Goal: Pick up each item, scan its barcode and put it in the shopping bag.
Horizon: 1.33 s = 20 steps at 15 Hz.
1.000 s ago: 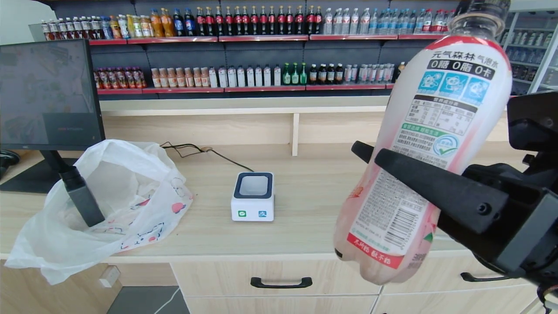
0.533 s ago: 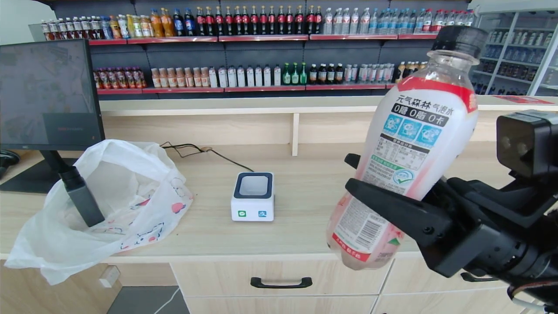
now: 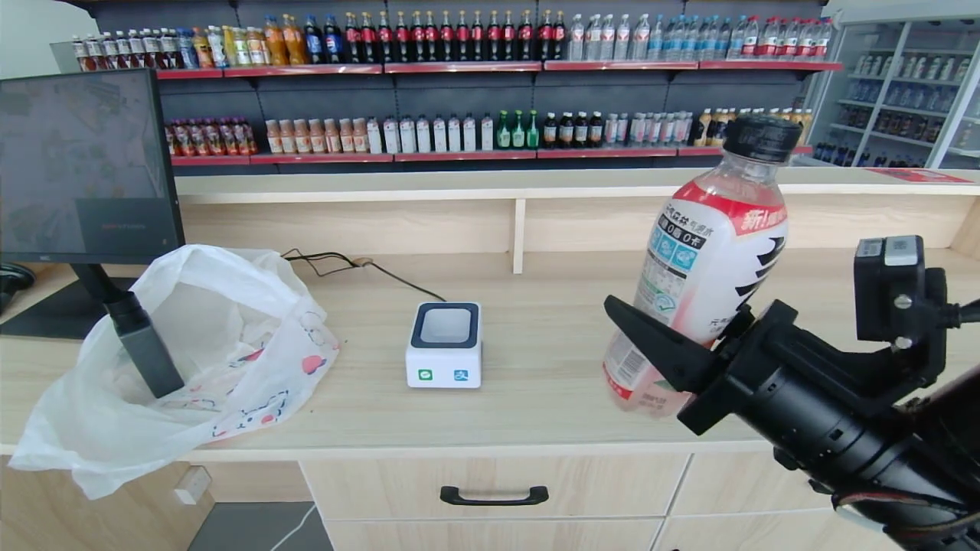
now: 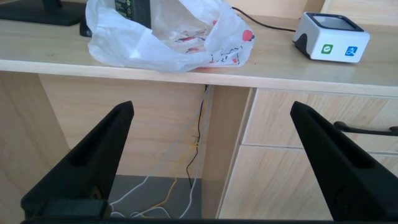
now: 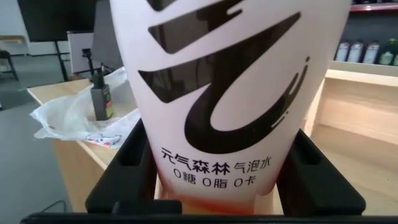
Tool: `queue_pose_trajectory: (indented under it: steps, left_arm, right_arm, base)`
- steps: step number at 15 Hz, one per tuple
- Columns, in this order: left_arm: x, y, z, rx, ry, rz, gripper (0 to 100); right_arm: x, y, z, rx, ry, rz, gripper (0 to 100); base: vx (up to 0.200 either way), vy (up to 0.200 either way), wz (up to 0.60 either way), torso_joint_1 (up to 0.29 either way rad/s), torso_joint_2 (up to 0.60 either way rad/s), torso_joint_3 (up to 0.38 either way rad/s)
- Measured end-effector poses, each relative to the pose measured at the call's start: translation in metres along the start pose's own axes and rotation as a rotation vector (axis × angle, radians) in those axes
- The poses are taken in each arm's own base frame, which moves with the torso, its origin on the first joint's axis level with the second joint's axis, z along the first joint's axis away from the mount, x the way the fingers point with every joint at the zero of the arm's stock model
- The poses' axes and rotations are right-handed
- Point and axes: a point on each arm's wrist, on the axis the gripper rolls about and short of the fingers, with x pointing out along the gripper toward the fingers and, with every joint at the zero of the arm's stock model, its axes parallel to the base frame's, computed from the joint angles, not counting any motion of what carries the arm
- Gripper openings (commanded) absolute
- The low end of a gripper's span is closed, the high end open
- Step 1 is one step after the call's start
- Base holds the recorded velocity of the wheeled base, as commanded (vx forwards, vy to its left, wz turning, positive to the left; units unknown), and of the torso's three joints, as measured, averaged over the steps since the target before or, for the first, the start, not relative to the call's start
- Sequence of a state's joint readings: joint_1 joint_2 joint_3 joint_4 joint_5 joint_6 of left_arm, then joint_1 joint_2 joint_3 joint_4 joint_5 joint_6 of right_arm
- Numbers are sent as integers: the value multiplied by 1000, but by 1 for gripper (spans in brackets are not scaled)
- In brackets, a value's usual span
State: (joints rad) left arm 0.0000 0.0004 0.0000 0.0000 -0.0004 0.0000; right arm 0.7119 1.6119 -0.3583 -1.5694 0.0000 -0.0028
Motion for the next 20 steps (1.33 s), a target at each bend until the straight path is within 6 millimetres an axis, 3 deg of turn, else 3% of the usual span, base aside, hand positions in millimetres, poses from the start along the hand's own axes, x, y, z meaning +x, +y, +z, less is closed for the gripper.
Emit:
queue_pose_trajectory:
  steps: [4,7,13,20]
  left_arm:
    - [0,0,0,0,-1,0,100]
    - [0,0,0,0,-1,0,100]
    - [0,0,0,0,-2,0,100]
    - [0,0,0,-2,-1,0,100]
  right_arm:
    - [2,-16,-3,-83,15,-267,0]
    - [4,-29,-7,-108,29,-325,0]
    - [-11,-74,-5,-104,30,-442,0]
    - [-22,-77,-2,-103,30,-468,0]
  base:
    - [0,0,0,0,0,0]
    - [0,0,0,0,0,0]
    - [0,67,0,1,1,2]
    - [0,200,0,3,2,1]
